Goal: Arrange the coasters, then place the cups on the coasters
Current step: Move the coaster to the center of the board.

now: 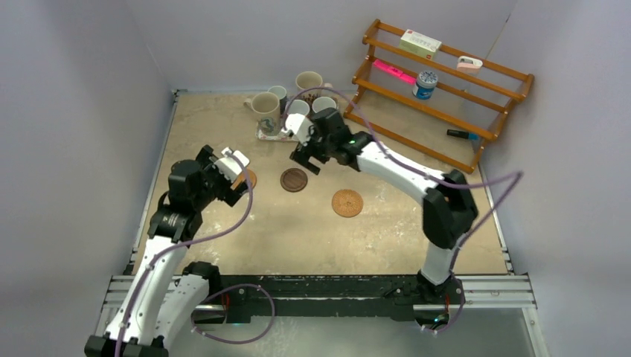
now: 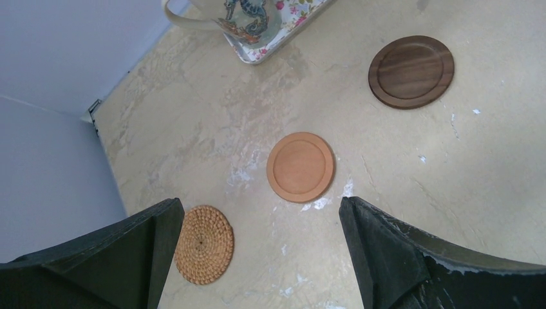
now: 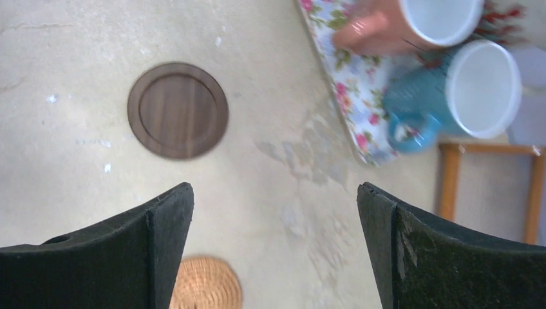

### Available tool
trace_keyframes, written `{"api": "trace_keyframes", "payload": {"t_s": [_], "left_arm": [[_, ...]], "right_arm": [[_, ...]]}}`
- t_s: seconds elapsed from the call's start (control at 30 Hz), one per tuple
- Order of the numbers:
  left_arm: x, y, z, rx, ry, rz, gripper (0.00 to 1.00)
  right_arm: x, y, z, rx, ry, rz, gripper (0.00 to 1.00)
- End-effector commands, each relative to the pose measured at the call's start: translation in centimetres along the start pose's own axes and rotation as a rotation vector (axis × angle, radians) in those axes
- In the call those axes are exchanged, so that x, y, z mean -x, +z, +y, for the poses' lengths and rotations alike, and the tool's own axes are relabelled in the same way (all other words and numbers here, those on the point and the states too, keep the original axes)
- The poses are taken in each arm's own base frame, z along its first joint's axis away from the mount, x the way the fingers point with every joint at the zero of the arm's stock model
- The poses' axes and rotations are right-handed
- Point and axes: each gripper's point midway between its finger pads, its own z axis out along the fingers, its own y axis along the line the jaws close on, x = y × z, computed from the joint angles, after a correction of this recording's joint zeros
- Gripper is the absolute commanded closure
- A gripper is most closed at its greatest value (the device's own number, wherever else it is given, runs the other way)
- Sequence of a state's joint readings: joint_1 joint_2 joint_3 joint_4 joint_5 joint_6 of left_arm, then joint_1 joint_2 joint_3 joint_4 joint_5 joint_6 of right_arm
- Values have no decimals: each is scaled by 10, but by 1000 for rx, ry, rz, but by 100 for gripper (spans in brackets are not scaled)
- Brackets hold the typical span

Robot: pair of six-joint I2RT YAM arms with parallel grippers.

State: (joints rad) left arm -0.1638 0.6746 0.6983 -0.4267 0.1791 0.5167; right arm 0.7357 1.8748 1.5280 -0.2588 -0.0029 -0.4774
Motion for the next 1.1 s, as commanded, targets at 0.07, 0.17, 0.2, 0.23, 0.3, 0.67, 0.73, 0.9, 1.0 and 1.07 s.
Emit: {"api": "trace_keyframes", "payload": {"t_s": [0.07,0.17,0.2,0.23,0.3,0.67,0.73,0.9,1.0,1.07], "left_arm": [[16,29,22,13,85,-8,0],[-5,49,27,38,124,53,0],[-12,55,29,49,136,74,0],[-18,60,30,56,147,89,0],[-30,70,30,64,165,121,0],[-89,101,15,67,267,274,0],[-99,103,12,71,287,300,0],[-114,110,1,36,293,330,0],[-120,113,-7,11,304,346,0],[-123,115,-11,5,311,351,0]], "right_arm": [[-43,-68,-8,13,98,-1,1],[-62,-89,-5,-4,115,-19,1],[-66,-96,-5,-12,122,-31,1],[-69,-103,-4,-21,131,-44,1],[-72,-115,-1,-30,147,-74,1],[-88,-138,9,-69,171,-133,1],[-90,-139,10,-65,170,-136,1],[-93,-141,9,-71,170,-145,1],[-94,-143,8,-74,171,-151,1],[-93,-145,7,-77,168,-161,1]]}}
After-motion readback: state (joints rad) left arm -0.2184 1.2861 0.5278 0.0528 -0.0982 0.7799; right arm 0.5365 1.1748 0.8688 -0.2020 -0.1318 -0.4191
